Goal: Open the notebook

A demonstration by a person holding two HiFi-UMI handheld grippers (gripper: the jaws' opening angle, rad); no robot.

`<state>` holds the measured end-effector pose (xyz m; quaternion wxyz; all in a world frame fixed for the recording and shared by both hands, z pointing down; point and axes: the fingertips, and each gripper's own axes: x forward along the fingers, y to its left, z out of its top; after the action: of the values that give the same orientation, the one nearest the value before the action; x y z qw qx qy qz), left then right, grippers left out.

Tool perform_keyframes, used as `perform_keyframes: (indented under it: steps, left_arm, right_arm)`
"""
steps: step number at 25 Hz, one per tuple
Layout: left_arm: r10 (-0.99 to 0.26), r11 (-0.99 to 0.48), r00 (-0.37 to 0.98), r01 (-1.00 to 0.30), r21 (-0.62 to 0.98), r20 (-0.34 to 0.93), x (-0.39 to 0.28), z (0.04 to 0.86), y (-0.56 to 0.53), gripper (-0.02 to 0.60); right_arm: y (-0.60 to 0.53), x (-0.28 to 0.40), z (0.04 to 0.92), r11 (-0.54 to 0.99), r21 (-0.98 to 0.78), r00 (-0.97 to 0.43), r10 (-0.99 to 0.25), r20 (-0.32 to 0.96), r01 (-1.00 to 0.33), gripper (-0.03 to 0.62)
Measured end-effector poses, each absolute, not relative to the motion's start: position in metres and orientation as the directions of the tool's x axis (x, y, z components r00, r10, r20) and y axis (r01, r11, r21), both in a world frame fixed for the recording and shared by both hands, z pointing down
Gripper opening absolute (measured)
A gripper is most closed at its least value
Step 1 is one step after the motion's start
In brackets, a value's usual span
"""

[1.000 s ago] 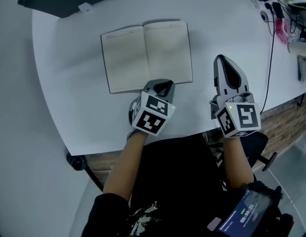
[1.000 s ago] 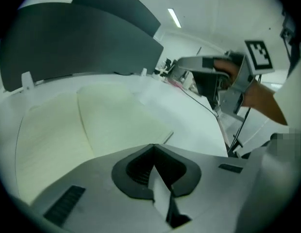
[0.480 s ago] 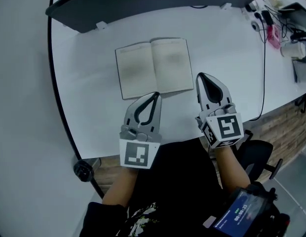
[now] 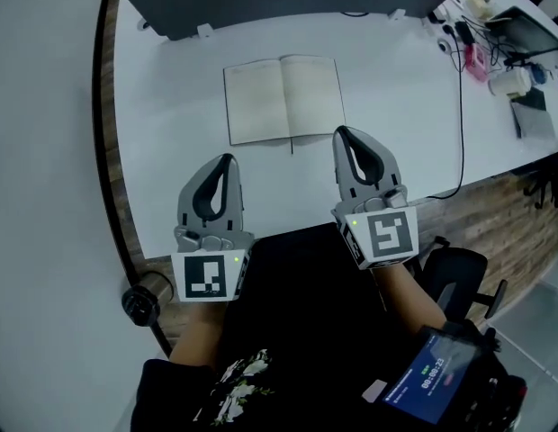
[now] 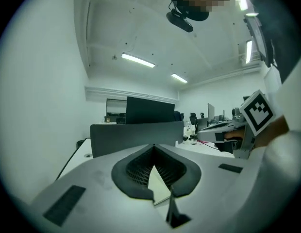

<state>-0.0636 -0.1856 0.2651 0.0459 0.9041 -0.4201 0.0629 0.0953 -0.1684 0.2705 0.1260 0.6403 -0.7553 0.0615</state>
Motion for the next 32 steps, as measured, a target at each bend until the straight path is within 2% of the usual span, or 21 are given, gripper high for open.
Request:
perform_keyframes:
  steps: [13, 19, 32]
  left_arm:
    - [-0.79, -0.597, 0.599, -0.8, 0.061, 0.132, -0.091, 0.268, -0.133, 0.009]
    - [-0.836, -0.537, 0.535, -0.843, 0.013, 0.121, -0.101, 0.247, -0.123, 0.009]
    - [-0.875, -0.484, 0.48, -0.871, -0.08, 0.061, -0.037, 0.211, -0.121, 0.008]
  right_arm:
    - [-0.098, 0.086, 0.26, 0.137, 0.09, -0.106, -0.952, 0.288, -0.986, 0.064]
    - [-0.084, 0.114, 0.25, 0.135, 0.105, -0.103, -0.958, 0.267, -0.985, 0.064]
    - [-0.094, 0.179, 0.226, 0.172, 0.054, -0.157, -0.964, 0.214, -0.984, 0.064]
